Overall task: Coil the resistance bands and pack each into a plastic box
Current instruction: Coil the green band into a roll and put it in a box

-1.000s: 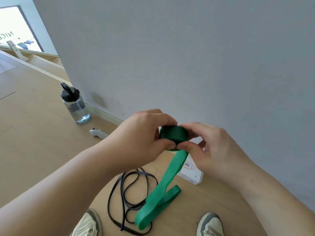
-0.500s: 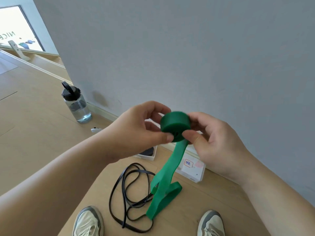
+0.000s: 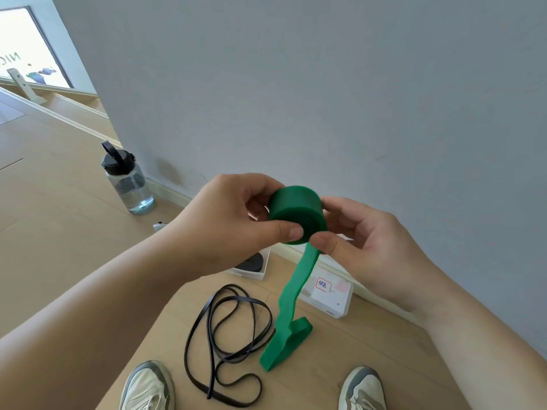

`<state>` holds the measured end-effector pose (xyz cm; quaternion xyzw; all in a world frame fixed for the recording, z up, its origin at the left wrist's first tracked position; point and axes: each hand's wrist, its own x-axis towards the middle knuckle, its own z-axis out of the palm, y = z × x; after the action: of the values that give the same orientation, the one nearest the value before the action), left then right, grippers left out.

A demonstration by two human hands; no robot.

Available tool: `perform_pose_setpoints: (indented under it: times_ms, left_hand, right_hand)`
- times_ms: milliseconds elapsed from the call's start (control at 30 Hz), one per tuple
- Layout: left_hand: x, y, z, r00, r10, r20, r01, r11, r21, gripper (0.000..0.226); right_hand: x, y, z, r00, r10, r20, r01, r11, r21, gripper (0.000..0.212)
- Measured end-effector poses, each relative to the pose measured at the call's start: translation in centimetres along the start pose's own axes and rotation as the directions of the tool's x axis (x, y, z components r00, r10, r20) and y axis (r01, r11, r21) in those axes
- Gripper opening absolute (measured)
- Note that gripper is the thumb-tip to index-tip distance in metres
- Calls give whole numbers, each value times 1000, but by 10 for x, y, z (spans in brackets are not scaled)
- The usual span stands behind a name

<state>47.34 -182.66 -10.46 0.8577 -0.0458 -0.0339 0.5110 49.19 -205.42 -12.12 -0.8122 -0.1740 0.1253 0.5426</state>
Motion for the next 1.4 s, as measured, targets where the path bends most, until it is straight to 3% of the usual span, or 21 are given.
perform_pose_setpoints:
  times_ms: [100,200,333,400,467,567,700,833,1000,1100,1333,1400]
  left_hand:
    - [-2,0,4,999,-25,34,32,971,-235,30]
    - [-1,-3,13,993,-76,87,102,932,-347,33]
    - [0,-6,13,996,-32,85,30,999,18,36]
    - [-2,-4,13,999,22,42,-30,979,200,43]
    - [-2,-2,11,998,34,62,-49,963,266,45]
    - [0,0,8,994,-16,110,-13,967,254,37]
    - [-1,0,8,999,17,43,-23,989,145,34]
    - [-1,0,6,999,33,5,-32,991,-133,30]
    - [1,-4,12,995,26,94,-7,980,-201,31]
    - [3,-6,17,996,12,89,2,988,-151,31]
    - [2,-1,19,998,39,59,-41,998,42,40]
    - [3,-1,21,999,10,39,-9,1000,-22,37]
  right_hand:
    - [1,-1,1,1000,-7,-26,13,980,198,36]
    - [0,-1,0,997,-30,-75,39,992,123,27]
    - [0,-4,1,999,-15,-36,9,988,-156,27]
    - [0,-5,4,1000,-8,-1,8,975,-224,26]
    - [0,-5,5,1000,2,15,2,970,-243,25]
    - [-2,-3,4,1000,23,18,-19,980,-198,26]
    - [-2,-3,-1,995,87,-46,-85,995,48,43]
    - [-3,-5,-2,992,-29,-121,43,992,120,33]
    - [-2,-3,3,991,-16,-133,55,953,298,26]
    - [-2,-2,4,990,4,-138,25,978,208,16]
    - [-1,-6,8,989,-16,-147,1,995,-96,25]
    - [-1,-5,6,981,6,-193,-9,1000,-14,38]
